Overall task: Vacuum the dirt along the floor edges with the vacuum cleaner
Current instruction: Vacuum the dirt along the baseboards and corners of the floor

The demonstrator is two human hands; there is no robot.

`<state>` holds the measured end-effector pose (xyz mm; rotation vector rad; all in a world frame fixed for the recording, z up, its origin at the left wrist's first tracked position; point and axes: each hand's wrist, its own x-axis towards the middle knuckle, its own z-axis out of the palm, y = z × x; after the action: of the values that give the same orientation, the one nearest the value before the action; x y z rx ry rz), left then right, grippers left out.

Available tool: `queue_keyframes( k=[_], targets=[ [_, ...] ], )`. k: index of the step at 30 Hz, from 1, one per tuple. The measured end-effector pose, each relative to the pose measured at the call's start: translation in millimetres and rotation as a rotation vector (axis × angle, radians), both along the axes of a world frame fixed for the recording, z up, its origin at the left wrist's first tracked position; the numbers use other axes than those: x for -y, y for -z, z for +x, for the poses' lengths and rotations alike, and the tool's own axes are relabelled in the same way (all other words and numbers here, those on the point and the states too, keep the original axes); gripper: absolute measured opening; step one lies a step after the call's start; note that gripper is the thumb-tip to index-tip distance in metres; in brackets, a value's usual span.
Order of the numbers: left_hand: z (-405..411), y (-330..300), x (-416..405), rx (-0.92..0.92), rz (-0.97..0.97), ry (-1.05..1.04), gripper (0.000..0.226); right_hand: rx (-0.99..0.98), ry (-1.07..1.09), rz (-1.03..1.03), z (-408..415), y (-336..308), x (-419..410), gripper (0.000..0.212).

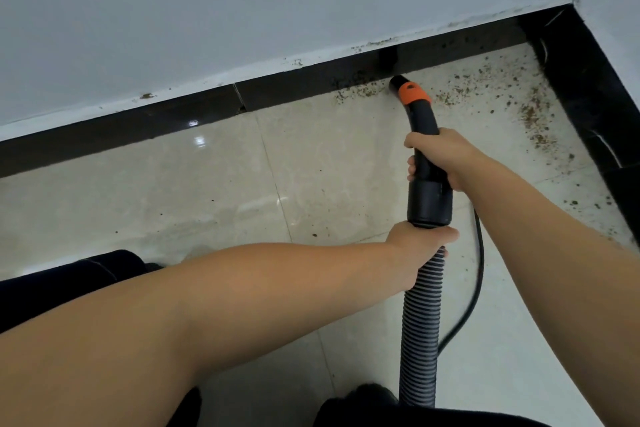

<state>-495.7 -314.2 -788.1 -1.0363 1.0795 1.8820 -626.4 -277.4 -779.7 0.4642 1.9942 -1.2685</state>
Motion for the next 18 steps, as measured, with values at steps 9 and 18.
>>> queue_keyframes(
  k=[9, 18],
  targets=[
    [9, -2, 5, -0.016, -0.022, -0.055, 0.02, 0.006, -0.068, -0.003, 6, -4, 15, 0.015],
    [10, -2, 12, -0.019, -0.046, -0.095, 0.019, -0.003, -0.073, 0.002, 7, -1, 24, 0.019]
  ],
)
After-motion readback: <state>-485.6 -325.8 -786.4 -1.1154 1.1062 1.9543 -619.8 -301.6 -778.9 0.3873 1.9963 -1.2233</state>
